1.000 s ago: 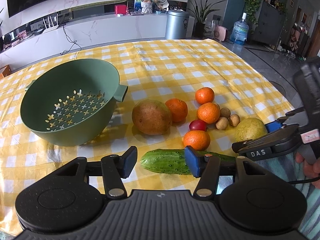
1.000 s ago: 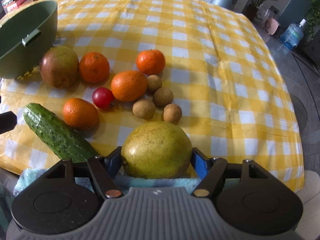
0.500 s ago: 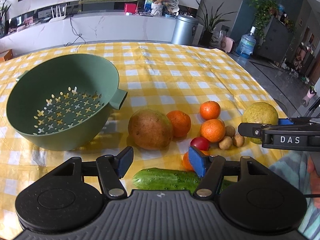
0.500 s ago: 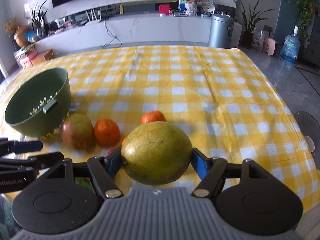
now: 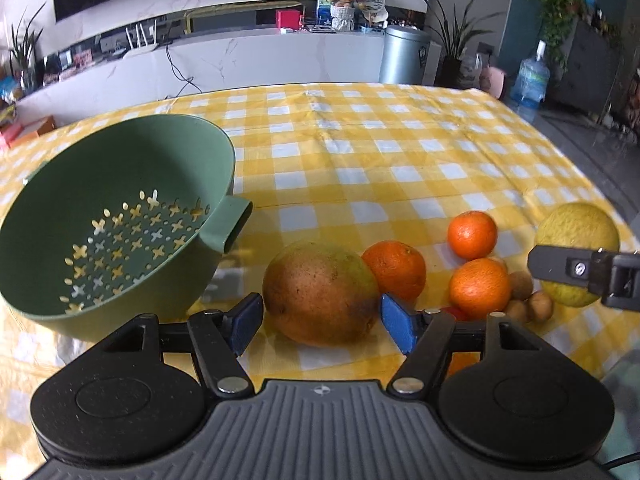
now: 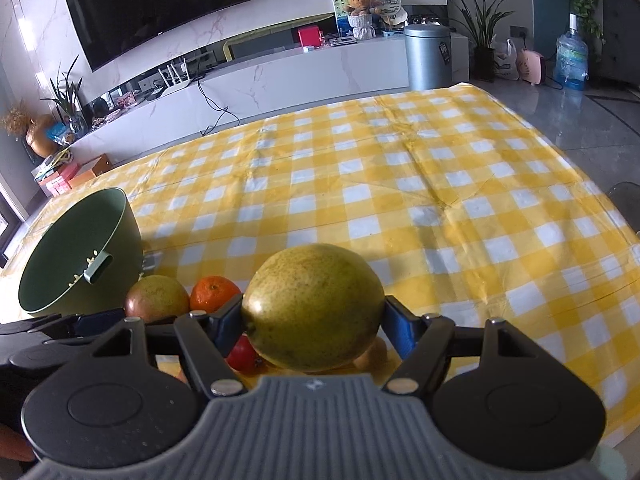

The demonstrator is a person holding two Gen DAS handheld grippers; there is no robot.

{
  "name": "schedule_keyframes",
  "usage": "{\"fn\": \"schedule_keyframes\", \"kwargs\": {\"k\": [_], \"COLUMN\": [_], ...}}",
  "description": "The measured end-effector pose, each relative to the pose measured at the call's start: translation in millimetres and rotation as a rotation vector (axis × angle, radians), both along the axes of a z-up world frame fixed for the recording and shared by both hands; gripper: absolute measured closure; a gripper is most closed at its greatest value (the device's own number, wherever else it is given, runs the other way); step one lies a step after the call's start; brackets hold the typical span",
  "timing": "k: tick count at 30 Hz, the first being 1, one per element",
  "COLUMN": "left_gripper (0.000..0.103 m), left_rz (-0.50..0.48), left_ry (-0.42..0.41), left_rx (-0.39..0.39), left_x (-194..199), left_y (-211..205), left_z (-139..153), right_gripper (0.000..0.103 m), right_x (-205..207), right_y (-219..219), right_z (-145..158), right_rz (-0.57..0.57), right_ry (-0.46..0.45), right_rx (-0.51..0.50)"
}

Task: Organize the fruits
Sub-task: 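Grasp the reddish-brown pear with the left tool while the right tool holds its pear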

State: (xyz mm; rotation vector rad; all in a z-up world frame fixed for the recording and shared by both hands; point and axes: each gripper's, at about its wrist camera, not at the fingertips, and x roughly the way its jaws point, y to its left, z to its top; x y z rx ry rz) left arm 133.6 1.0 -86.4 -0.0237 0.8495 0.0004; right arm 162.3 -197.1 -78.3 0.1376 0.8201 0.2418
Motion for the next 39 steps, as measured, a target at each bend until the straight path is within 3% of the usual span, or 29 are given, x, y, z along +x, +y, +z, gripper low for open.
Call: {"fn": "schedule_keyframes", "kwargs": {"k": [10, 20, 39], "left_gripper": [0.018, 0.024, 0.025], "left_rz": [-0.067, -0.079, -0.083], "left_ry": [0.018, 0.007, -0.066], "left_rx": [0.081, 0.053, 0.037], "left_x": [12, 11, -10], "left_y": [-6, -2, -3], "left_z": [-15, -15, 8], "right_gripper": [0.034, 0.034, 0.034], "right_x": [14, 17, 19], "right_y": [7, 9, 9], "right_z": [-8, -11, -13], "right_rz": [-0.006, -0.007, -0.003], "right_ry": [0.011, 0.022, 0.027], "right_rx": [0.035, 0.029, 0.033]}}
